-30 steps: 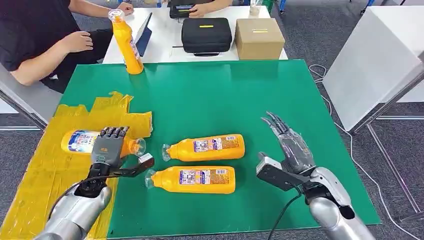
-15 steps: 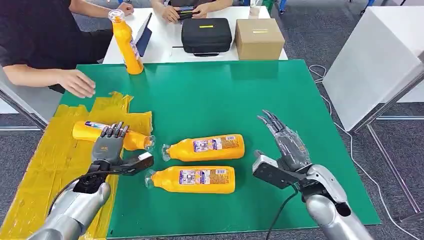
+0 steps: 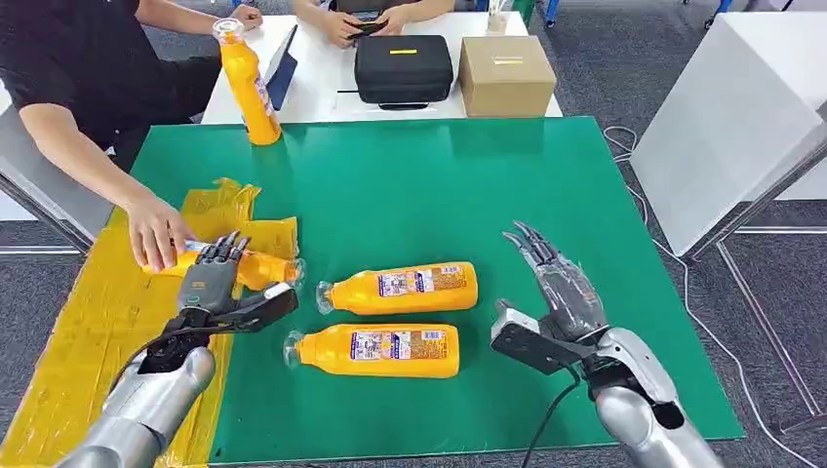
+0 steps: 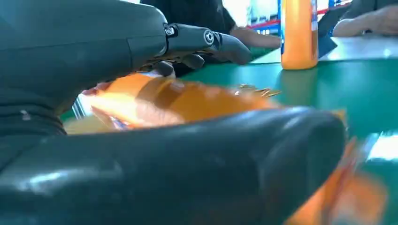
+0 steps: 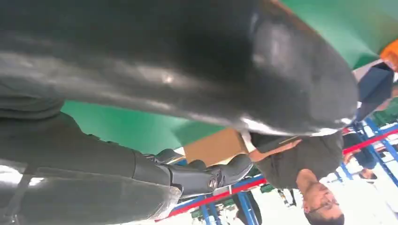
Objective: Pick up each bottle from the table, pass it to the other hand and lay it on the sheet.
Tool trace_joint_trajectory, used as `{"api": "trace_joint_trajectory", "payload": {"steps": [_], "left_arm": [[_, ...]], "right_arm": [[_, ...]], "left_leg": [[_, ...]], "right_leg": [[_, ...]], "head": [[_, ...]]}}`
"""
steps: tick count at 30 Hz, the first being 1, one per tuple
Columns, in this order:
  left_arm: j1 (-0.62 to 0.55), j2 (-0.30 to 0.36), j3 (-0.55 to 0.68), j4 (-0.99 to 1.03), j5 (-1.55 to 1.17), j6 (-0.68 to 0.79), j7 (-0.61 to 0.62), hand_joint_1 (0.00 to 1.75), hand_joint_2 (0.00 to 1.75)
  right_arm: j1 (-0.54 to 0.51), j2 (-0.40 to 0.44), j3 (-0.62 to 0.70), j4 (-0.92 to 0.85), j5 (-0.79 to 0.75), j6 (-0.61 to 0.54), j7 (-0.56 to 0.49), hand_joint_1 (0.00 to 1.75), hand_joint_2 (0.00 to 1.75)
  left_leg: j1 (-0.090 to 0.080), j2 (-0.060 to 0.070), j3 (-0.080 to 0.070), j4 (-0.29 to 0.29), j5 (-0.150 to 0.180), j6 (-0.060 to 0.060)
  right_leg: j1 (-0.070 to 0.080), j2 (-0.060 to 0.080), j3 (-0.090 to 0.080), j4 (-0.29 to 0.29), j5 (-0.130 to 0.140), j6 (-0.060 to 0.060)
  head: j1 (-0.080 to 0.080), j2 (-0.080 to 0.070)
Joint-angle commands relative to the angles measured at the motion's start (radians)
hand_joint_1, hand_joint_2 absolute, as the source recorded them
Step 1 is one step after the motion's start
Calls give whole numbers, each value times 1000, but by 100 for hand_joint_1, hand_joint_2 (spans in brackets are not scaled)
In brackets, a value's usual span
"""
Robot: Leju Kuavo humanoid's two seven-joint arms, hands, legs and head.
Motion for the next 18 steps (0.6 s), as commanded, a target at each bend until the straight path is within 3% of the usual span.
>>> {"api": "trace_joint_trajectory", "payload": {"steps": [1, 7, 11, 12, 18], "left_arm": [[104, 36, 125, -389, 618, -169, -154, 0, 0], [255, 94, 145, -729, 1217, -275, -211, 0, 0], [307, 156, 161, -892, 1312, -218, -261, 0, 0], [312, 164, 156, -907, 1315, -216, -255, 0, 0], [203, 127, 58, -797, 1323, -221, -212, 0, 0]], "right_arm": [[-103, 117, 125, 117, 26, 3, 35, 0, 0], [-223, 138, 247, 202, 0, 7, 51, 0, 0], [-242, 155, 281, 196, 0, 25, 56, 0, 0], [-248, 167, 286, 202, 4, 39, 74, 0, 175], [-325, 218, 382, 295, 79, 134, 216, 0, 175]], "left_leg": [[2, 6, 3, 1, -3, -4], [3, 11, 3, 0, -2, -3], [4, 8, 2, 0, -2, -3], [4, 10, 4, 1, -4, -4], [5, 3, 4, 1, -2, -4]], "right_leg": [[2, 5, 2, 0, 0, -1], [2, 9, 1, -1, 1, -2], [3, 8, 0, 0, 0, -1], [3, 9, 2, 1, -1, -2], [4, 3, 4, 0, -2, -2]], "head": [[0, 0], [0, 0], [0, 0], [0, 0], [0, 0]]}}
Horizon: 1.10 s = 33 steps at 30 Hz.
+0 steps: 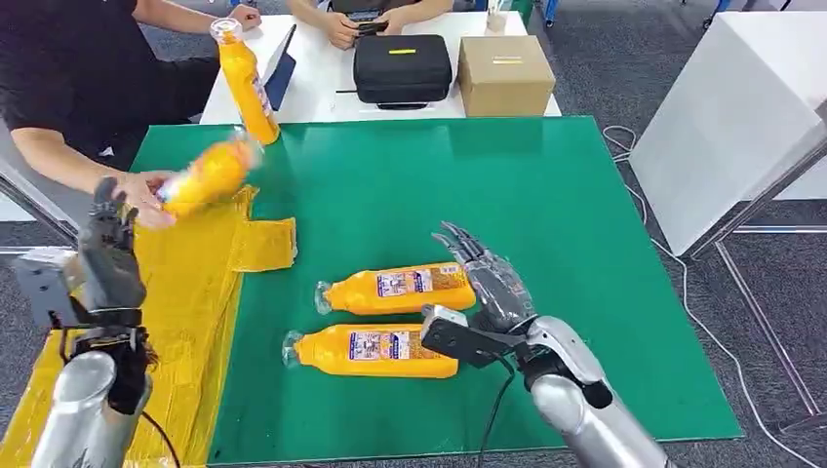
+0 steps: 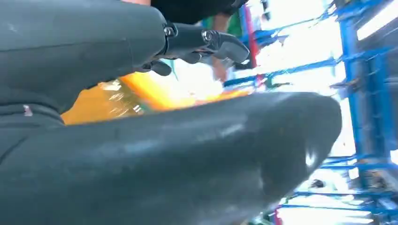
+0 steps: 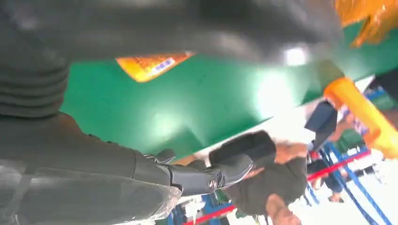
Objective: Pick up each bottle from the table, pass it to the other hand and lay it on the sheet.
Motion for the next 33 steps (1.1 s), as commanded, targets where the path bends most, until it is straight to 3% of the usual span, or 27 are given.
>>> {"api": "trace_joint_trajectory", "payload": {"steps": [1, 9, 17, 33], "left_arm": [[-95, 17, -91, -4, 16, -3, 47, 0, 0], [-132, -14, -90, -2, -4, 22, 79, 0, 0], [-201, -21, -79, 57, -2, 28, 99, 0, 0], [-172, 10, -11, 33, -8, 50, 98, 0, 0]], "right_arm": [[-149, 88, 175, 184, 62, 96, 142, 0, 175], [-116, 56, 232, 87, 147, 136, 231, 0, 175], [-138, 87, 263, 88, 198, 188, 304, 0, 175], [-118, 134, 325, 101, 328, 230, 369, 0, 175]], "left_leg": [[1, 1, 2, 1, -1, -3], [1, 0, 5, 1, -3, -4], [1, -1, 3, 2, -1, -3], [1, 3, 6, 1, -3, -4]], "right_leg": [[1, 0, 2, 0, 0, -1], [2, -2, 6, 0, -2, -1], [1, -2, 3, 1, -1, -1], [1, 1, 5, 0, -2, -1]], "head": [[-1, 0], [0, 0], [0, 0], [0, 0]]}}
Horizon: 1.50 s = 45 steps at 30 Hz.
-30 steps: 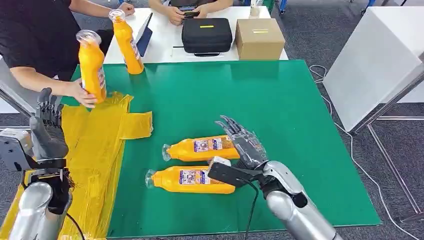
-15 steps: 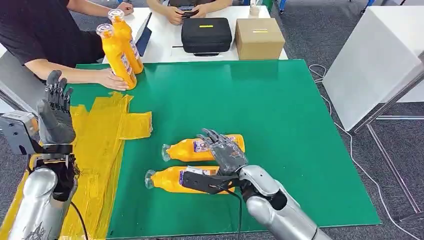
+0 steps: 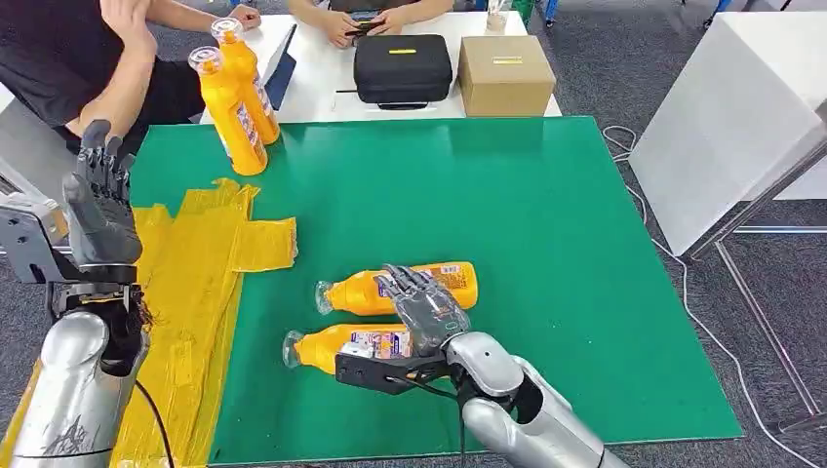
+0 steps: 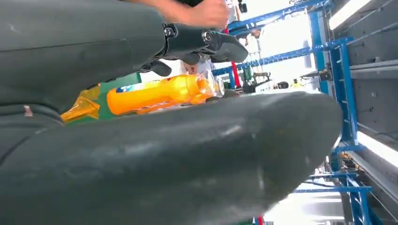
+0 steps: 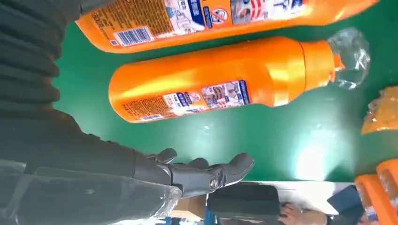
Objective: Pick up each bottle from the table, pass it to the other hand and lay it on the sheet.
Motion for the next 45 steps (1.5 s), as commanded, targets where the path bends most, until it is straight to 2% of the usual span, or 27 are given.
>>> {"api": "trace_joint_trajectory", "payload": {"steps": [1, 4, 7, 9, 17, 32, 45], "left_arm": [[-31, 16, 48, 56, -5, 9, 3, 0, 0], [-1, 13, 68, 38, -4, 12, -2, 0, 0], [21, 9, 95, 14, -9, 13, -9, 0, 0], [25, 11, 102, 9, -10, 12, -10, 0, 0], [-3, -9, 122, 32, -18, -8, -18, 0, 0], [-28, -26, 135, 54, -31, -15, -28, 0, 0], [-42, -24, 147, 71, -27, -16, -42, 0, 0]], "right_arm": [[-25, 30, 65, 33, 52, 29, 24, 0, 175], [-13, 31, 79, 48, 93, 47, 35, 0, 175], [3, 44, 82, 78, 135, 46, 47, 0, 175], [4, 45, 84, 87, 146, 40, 49, 0, 175], [11, 65, 38, 144, 162, 42, 55, 0, 175], [92, 75, -45, 186, 173, 37, 53, 0, 175], [92, 95, -85, 208, 184, 52, 40, 0, 175]], "left_leg": [[1, 2, 5, 0, -3, -4], [1, 1, 3, -1, -1, -2], [2, 2, 8, -1, -3, -5], [1, 2, 4, -1, -1, -2], [1, 0, 3, -1, -1, -2], [2, -2, 5, 0, -2, -3], [1, -1, 4, 0, -2, -3]], "right_leg": [[1, 1, 4, 0, -2, -1], [1, 1, 3, -1, -1, -1], [2, 1, 7, -1, -2, -2], [1, 2, 4, -2, -1, -1], [1, 0, 3, -1, -1, -1], [2, -3, 6, -1, -2, -1], [1, -2, 5, -1, -2, -1]], "head": [[0, 0], [0, 0], [0, 0], [0, 0], [0, 0], [0, 0], [0, 0]]}}
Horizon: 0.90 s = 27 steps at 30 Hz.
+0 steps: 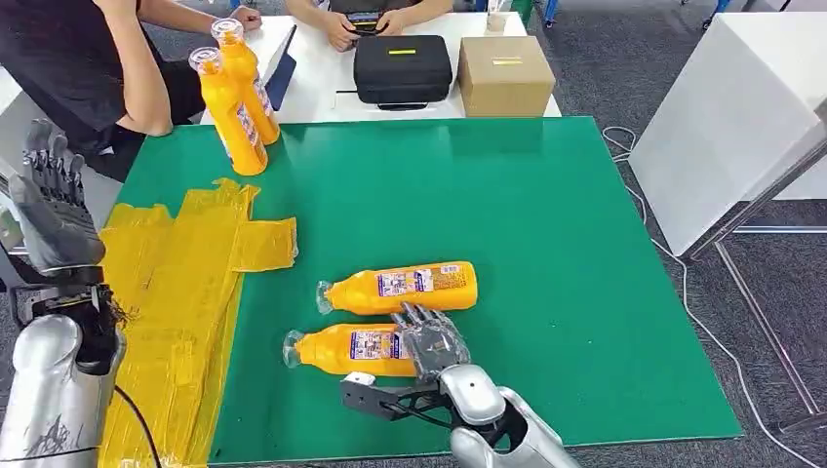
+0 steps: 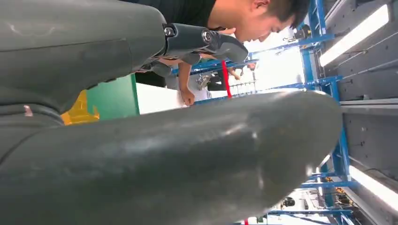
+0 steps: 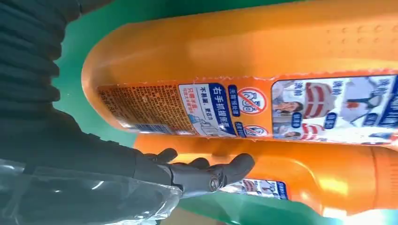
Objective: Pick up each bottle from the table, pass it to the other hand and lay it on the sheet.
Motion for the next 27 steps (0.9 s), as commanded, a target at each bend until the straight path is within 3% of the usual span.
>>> {"api": "trace_joint_trajectory", "payload": {"steps": [1, 12, 27], "left_arm": [[-49, -21, 28, 72, 3, -4, -5, 0, 0], [-45, -11, 42, 77, 28, 10, -39, 0, 0], [-44, -14, 56, 82, 44, 15, -57, 0, 0]], "right_arm": [[-20, 13, -32, 82, 0, 15, -13, 0, 175], [-73, 35, -46, 233, -36, 34, -65, 0, 175], [-73, 24, -48, 270, -27, 26, -67, 0, 175]], "left_leg": [[2, -1, 5, 0, -3, -4], [2, 1, 5, 0, -2, -4], [1, 0, 6, -1, -1, -3]], "right_leg": [[2, -3, 7, -1, -3, -1], [2, 0, 6, -1, -1, -1], [1, -2, 7, -1, -1, -1]], "head": [[0, 0], [0, 0], [0, 0]]}}
